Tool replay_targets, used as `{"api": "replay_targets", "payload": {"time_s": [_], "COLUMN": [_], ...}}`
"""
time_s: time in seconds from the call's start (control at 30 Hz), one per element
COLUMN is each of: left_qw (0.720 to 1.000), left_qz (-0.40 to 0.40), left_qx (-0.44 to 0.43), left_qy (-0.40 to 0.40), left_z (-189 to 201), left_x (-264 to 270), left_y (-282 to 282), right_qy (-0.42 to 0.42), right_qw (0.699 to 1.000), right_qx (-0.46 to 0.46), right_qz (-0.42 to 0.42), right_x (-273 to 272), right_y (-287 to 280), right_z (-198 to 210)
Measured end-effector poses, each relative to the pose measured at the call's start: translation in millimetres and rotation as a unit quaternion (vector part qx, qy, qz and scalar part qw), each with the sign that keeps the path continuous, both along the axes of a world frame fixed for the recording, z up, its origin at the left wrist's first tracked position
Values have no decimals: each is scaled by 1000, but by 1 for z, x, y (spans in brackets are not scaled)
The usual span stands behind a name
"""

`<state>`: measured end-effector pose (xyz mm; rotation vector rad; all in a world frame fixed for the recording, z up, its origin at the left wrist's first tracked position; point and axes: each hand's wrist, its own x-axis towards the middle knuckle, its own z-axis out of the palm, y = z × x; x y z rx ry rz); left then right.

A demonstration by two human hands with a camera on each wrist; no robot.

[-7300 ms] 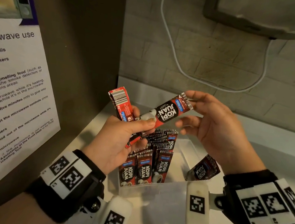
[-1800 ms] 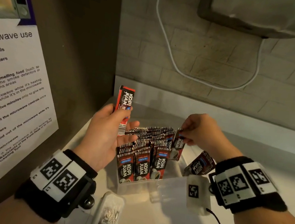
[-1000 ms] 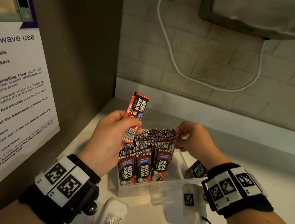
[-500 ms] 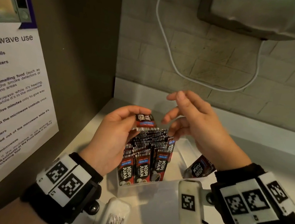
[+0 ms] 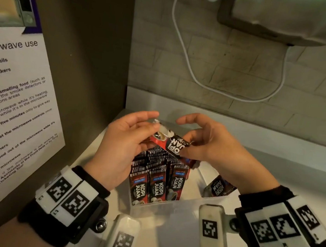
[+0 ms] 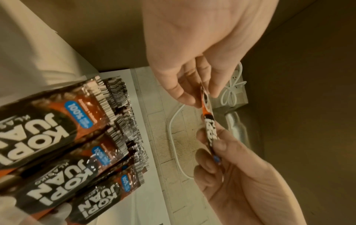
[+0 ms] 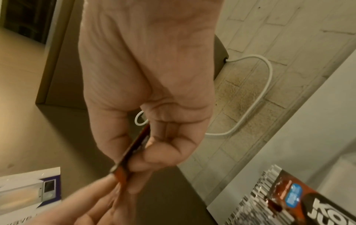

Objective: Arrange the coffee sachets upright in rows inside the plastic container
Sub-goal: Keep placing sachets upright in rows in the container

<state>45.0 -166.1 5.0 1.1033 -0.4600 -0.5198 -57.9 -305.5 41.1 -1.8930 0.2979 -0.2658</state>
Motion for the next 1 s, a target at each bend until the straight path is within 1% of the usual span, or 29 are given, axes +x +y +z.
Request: {"api": "replay_targets", "payload": {"time_s": [0.07, 0.17, 0.27, 0.37, 0.47, 0.57, 0.67, 0.73, 0.8, 0.87, 0.93, 1.0], "left_qw": [999, 994, 988, 986, 989, 990, 990, 991, 992, 992, 993, 993], "left_qz": [-5, -43, -74, -76, -63, -57, -37, 1, 46, 75, 78, 71], "left_qx": [32, 96, 132, 145, 130, 125, 128, 125, 115, 102, 91, 89], "left_qy": [-6, -23, -36, -30, -16, -30, -50, -50, -37, -23, -17, -19], "left_z": [-2, -5, -9, -13, -15, -15, -15, -15, -15, -13, -12, -11], "left_x": [5, 4, -5, -11, -14, -15, -11, -4, 3, 8, 9, 8], "left_y": [1, 2, -5, -13, -17, -19, -17, -15, -12, -10, -8, -6], "right_qy": [-42, -136, -179, -194, -158, -112, -116, -93, -23, 62, 120, 147], "right_qw": [998, 978, 966, 964, 973, 980, 968, 962, 959, 952, 950, 950], "right_qx": [4, 51, 76, 76, 69, 74, 89, 61, -9, -65, -61, -20], "right_qz": [-54, -148, -173, -168, -154, -146, -204, -250, -283, -292, -280, -275], "right_x": [-3, -4, -2, 1, 2, 1, -4, -7, -9, -8, -4, 1], "right_y": [-7, -17, -14, -7, -5, -7, -17, -28, -38, -42, -42, -42], "right_z": [3, 5, 4, 4, 1, -2, -2, -6, -20, -37, -53, -65]}}
